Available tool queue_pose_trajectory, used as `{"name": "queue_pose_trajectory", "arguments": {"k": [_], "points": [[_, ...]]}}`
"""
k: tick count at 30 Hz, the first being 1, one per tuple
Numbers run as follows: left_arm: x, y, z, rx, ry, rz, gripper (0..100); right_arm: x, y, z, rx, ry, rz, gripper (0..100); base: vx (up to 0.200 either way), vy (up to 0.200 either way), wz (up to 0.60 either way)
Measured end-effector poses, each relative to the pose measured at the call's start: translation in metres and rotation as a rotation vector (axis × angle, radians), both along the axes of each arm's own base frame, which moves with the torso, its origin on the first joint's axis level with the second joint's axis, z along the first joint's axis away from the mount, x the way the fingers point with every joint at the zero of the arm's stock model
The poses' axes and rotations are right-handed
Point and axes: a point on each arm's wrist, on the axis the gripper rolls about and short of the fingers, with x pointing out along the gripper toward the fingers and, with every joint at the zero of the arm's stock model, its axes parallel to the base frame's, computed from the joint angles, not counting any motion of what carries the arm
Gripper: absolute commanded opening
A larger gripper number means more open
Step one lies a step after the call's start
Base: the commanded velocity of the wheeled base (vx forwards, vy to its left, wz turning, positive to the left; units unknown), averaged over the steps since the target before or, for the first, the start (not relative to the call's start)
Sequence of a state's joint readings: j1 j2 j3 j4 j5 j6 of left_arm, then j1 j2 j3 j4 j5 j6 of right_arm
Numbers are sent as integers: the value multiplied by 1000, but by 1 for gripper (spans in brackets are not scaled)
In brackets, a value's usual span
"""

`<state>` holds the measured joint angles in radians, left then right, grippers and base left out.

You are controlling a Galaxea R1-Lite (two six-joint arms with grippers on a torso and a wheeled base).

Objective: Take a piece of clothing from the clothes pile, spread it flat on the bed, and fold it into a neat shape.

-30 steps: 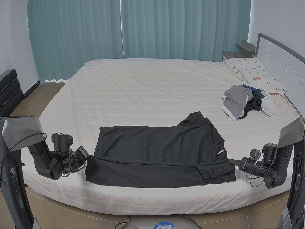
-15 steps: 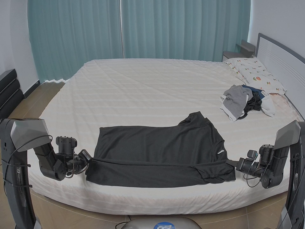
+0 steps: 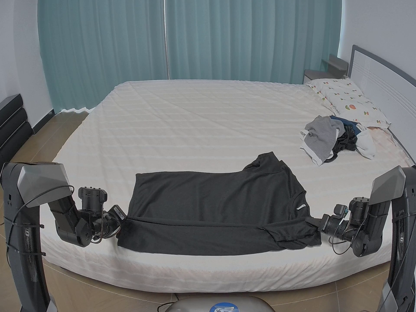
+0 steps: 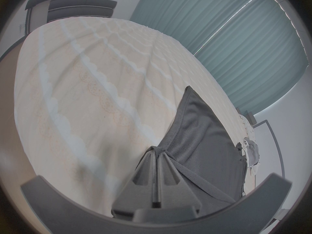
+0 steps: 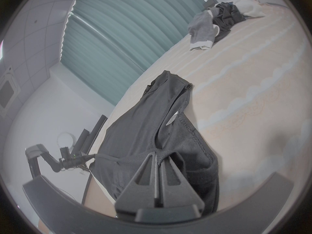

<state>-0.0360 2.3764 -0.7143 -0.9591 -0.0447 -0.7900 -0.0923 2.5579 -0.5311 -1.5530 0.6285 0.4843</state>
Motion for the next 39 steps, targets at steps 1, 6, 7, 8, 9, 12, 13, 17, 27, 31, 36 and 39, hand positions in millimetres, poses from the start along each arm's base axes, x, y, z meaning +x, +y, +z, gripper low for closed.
{"name": "queue_pose_trajectory", "arguments": {"k": [1,6,7,8,9,12,13,17,27,31,36,39], "points": [[0,0,0,-1,-1,1,0,1,0,1,11,5,-10,0,0,0,0],[3,0,2,-6,-12,6,0,7,0,7,35,4,-79,0,0,0,0],[4,0,3,-8,-15,7,0,8,-1,9,39,1,-90,0,0,0,0],[4,0,3,-9,-16,8,0,9,-1,10,41,-2,-95,0,0,0,0],[3,0,3,-10,-16,9,0,9,-1,13,45,-7,-100,0,0,0,0],[1,0,7,-11,-16,12,0,8,-1,21,58,-13,-107,0,0,0,0],[-2,1,9,-12,-16,14,0,6,0,24,62,-14,-106,0,0,0,0],[-14,2,24,-20,-23,9,0,-6,0,37,78,-7,-85,0,0,0,0],[-43,2,58,23,-63,-60,0,-48,-9,68,11,-79,76,0,0,0,0],[-56,2,62,66,-60,-119,0,-63,-17,74,-7,-138,192,0,0,0,0],[-74,3,64,111,-45,-211,0,-79,-27,85,-14,-176,205,0,0,0,0],[-82,3,69,95,-55,-252,0,-85,-33,93,-24,-201,185,0,0,0,0]]}}
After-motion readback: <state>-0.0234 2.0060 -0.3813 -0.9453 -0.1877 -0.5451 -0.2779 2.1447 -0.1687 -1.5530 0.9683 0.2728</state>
